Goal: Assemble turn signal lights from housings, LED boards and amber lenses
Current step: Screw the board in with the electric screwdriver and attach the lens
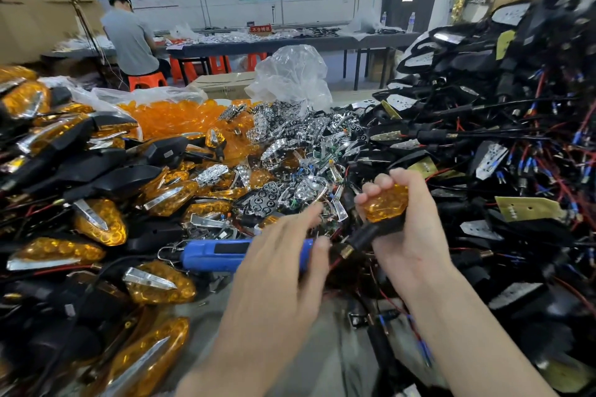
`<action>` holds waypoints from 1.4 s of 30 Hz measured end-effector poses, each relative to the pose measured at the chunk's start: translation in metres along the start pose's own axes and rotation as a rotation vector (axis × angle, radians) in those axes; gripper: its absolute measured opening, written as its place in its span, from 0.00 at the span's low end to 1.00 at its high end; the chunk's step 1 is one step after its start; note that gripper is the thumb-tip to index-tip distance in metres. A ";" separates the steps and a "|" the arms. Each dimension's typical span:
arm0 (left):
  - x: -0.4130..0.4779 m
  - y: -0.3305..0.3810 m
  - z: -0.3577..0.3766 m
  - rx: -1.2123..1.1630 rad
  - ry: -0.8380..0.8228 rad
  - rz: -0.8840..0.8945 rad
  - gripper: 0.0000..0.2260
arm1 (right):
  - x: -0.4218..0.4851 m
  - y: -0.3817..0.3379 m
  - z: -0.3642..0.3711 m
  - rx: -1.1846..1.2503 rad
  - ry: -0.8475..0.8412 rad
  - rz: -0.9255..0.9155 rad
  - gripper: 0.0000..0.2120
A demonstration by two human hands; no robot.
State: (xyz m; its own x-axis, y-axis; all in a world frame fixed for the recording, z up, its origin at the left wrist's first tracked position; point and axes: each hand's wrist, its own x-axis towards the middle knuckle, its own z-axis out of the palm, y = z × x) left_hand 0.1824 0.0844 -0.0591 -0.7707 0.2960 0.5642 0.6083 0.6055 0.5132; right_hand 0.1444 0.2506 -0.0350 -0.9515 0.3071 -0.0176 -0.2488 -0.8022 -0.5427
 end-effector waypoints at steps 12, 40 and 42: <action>-0.050 -0.045 -0.078 0.209 -0.138 -0.172 0.20 | -0.002 -0.006 -0.004 0.130 0.015 0.007 0.10; 0.084 -0.104 -0.075 0.425 -0.627 -0.266 0.11 | 0.027 -0.002 0.004 0.200 -0.175 0.249 0.08; 0.092 -0.106 -0.065 0.437 -0.718 -0.255 0.10 | 0.027 0.001 0.004 0.172 -0.175 0.263 0.08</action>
State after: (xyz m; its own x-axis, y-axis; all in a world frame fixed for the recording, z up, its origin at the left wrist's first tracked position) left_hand 0.0591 -0.0009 -0.0194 -0.8957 0.4175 -0.1528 0.3877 0.9017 0.1913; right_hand 0.1179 0.2564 -0.0328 -0.9999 -0.0013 0.0142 -0.0044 -0.9210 -0.3894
